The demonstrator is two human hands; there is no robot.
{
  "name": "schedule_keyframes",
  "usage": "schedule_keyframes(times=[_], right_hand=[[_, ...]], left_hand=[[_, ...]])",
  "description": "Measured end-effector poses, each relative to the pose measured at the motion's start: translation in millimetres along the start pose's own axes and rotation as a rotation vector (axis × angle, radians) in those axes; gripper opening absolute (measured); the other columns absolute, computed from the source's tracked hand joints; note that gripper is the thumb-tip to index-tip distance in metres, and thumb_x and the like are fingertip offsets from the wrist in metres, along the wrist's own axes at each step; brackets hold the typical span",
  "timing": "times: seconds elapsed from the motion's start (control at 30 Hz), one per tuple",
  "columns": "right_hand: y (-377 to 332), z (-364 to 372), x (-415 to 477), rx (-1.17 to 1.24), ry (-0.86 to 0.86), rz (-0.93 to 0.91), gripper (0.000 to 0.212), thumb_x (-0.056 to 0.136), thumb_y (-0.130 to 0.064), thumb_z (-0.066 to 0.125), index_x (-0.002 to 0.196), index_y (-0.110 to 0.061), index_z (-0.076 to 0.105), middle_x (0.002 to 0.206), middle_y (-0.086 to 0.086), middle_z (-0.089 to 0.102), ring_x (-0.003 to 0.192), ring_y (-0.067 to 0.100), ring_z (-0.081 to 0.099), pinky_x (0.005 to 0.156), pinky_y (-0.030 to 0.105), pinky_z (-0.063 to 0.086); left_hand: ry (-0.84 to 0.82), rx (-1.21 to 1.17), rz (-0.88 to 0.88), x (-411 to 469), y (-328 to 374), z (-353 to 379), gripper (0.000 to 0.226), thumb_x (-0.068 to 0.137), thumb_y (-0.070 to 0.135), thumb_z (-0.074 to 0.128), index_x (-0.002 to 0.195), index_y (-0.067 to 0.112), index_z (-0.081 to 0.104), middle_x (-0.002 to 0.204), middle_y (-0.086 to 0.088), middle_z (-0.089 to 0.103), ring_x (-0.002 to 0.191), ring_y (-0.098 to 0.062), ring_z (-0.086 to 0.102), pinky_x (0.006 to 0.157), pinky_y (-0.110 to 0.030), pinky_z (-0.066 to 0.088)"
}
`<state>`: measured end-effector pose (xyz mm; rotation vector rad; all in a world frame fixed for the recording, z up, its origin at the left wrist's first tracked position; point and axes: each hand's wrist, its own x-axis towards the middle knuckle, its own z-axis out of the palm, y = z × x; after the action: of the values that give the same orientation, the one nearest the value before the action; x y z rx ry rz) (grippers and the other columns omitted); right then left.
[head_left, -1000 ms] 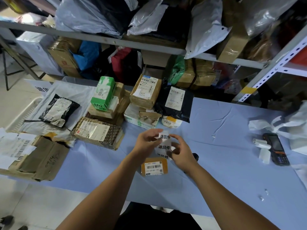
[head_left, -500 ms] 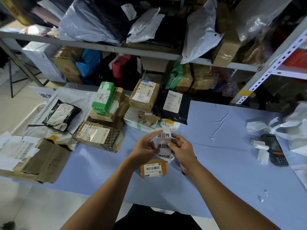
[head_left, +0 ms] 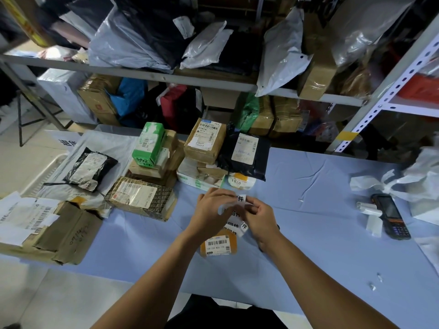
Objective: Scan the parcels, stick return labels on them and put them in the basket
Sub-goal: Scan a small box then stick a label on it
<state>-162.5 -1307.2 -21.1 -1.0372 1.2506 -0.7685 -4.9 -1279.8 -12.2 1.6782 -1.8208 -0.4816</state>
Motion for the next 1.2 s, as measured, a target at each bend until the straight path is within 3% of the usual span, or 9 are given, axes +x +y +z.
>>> schedule_keyframes(times=[0.1,0.2,0.33,0.63,0.83,0.9,0.97,1.1,1.2], right_hand=[[-3.8,-2.3,-2.6,-0.039,-0.009,-0.025,0.044,0.092,-0.015,0.07,0.134,-0.019,0.057,0.108,0.002,0.075,0.1,0.016,0.071,0.075,0.019,0.058],[-7.2,-4.6,-7.3,-0.19,-0.065,-0.106,0.062,0.095,-0.018,0.065,0.15,-0.021,0.037,0.089,-0.005,0.077,0.092,0.009,0.072,0.081,0.02,0.057],[-13.0,-4.0,-13.2,-0.333,-0.088,-0.17,0.071,0.098,-0.016,0.059,0.157,-0.026,0.019,0.083,0.001,0.074,0.082,0.015,0.071,0.076,0.015,0.055],[-20.6,-5.2,-17.9,-0.433,-0.13,-0.253,0.066,0.1,-0.011,0.055,0.153,-0.035,0.025,0.087,-0.011,0.071,0.086,0.004,0.068,0.076,0.01,0.051],[-10.2,-13.7,-12.2,-0.42,-0.091,-0.156,0.062,0.099,-0.014,0.059,0.149,-0.037,0.03,0.111,0.004,0.072,0.101,0.018,0.069,0.08,0.028,0.058],[-4.2,-18.2,-8.1,-0.458,-0.032,-0.11,0.063,0.098,-0.011,0.058,0.15,-0.032,0.03,0.1,0.008,0.074,0.094,0.021,0.069,0.082,0.036,0.057],[-0.4,-23.3,-4.1,-0.504,0.079,-0.039,0.063,0.096,-0.009,0.059,0.151,-0.025,0.031,0.091,0.014,0.073,0.094,0.028,0.068,0.084,0.045,0.055],[-2.3,-25.4,-4.4,-0.619,0.414,0.048,0.058,0.089,-0.016,0.068,0.142,-0.016,0.043,0.121,0.015,0.062,0.111,0.03,0.058,0.086,0.038,0.049],[-15.3,-7.1,-9.4,-0.347,0.318,0.141,0.043,0.089,-0.032,0.069,0.126,-0.019,0.053,0.099,0.009,0.07,0.087,0.021,0.068,0.07,0.033,0.053]], left_hand=[[-0.054,0.099,0.067,1.4,4.2,-0.4,0.019,0.097,0.035,0.05,0.088,0.031,0.066,0.094,0.013,0.068,0.097,-0.009,0.058,0.075,-0.036,0.038],[-0.022,0.061,0.04,2.2,4.8,-2.8,0.028,0.095,0.038,0.049,0.076,0.024,0.063,0.075,0.008,0.063,0.075,-0.011,0.052,0.068,-0.035,0.033],[-0.087,0.011,0.018,3.8,6.7,-5.7,0.028,0.095,0.035,0.056,0.074,0.021,0.066,0.071,0.006,0.064,0.07,-0.013,0.055,0.07,-0.039,0.042],[-0.097,-0.278,-0.14,2.5,9.6,-10.7,0.012,0.089,0.017,0.066,0.082,0.021,0.075,0.079,0.01,0.072,0.077,-0.006,0.065,0.072,-0.026,0.052],[0.187,-0.495,-0.431,1.9,12.0,-14.2,0.013,0.092,0.01,0.064,0.082,0.018,0.07,0.075,0.009,0.068,0.067,0.008,0.059,0.062,-0.008,0.044],[0.291,-0.542,-0.48,-0.1,11.1,-20.6,0.011,0.093,0.01,0.063,0.087,0.016,0.07,0.077,0.007,0.068,0.067,0.007,0.059,0.062,-0.007,0.043],[0.371,-0.43,-0.444,-4.1,9.5,-27.8,0.009,0.094,0.012,0.062,0.094,0.012,0.071,0.086,0.002,0.071,0.076,0.0,0.062,0.066,-0.011,0.044],[0.449,-0.04,-0.178,-14.0,9.5,-35.2,0.007,0.09,0.01,0.064,0.088,0.012,0.071,0.09,0.002,0.069,0.084,-0.014,0.061,0.073,-0.031,0.043],[0.471,0.193,-0.008,-22.3,12.4,-31.9,0.004,0.086,0.011,0.069,0.083,0.014,0.069,0.09,0.003,0.067,0.087,-0.016,0.058,0.073,-0.035,0.037]])
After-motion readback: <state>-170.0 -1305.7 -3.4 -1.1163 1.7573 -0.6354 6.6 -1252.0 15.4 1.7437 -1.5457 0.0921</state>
